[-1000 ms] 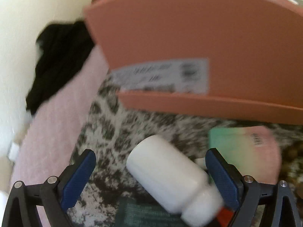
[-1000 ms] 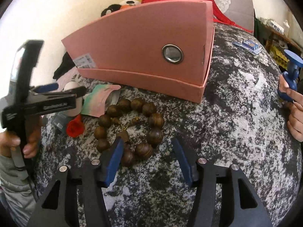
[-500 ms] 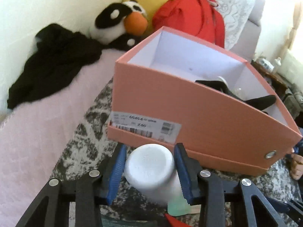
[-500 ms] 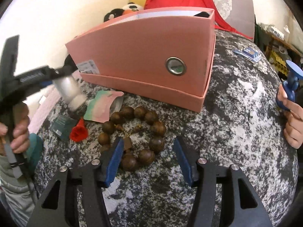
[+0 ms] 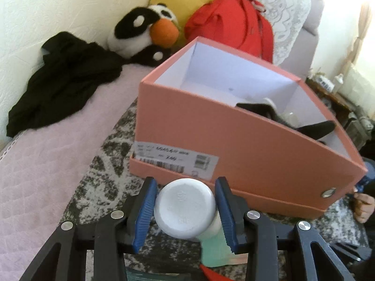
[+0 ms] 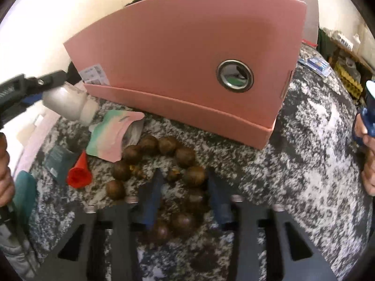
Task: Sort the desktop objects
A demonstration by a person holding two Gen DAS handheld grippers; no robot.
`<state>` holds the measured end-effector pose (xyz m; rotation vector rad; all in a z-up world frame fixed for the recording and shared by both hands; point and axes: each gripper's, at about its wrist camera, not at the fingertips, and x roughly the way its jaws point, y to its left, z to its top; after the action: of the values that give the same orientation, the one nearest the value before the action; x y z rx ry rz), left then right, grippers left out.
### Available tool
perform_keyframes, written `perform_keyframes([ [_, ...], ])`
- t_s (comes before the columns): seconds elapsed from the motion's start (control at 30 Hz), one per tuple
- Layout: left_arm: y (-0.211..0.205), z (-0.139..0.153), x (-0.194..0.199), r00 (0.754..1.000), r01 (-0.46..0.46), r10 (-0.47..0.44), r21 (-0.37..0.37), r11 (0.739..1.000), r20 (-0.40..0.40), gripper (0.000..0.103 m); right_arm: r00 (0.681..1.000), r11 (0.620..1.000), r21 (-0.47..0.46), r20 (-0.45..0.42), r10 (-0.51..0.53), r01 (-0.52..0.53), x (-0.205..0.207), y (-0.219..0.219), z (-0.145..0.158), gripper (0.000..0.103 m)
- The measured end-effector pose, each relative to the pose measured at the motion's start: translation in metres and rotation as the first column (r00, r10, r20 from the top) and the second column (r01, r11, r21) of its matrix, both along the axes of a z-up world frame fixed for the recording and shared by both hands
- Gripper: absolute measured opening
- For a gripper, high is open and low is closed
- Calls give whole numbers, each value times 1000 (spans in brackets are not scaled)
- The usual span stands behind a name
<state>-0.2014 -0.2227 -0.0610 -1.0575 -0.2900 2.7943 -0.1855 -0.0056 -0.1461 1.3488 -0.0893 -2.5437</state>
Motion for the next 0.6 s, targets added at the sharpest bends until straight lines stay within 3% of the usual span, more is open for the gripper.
perform_keyframes([
  [0.2,2,13,9,999,22,-22,7,1000,-49,44,1000,1000,-10,5,14,-14,8,3,12,21],
  [0.43,1,28,18,995,26,-24,17,1000,-94,44,993,1000,-20,-118,15,-18,29,4,66,21],
  [0.6,5,41,25,991,31,-29,12,999,-128,44,986,992,-121,-166,15,-35,40,11,100,21],
])
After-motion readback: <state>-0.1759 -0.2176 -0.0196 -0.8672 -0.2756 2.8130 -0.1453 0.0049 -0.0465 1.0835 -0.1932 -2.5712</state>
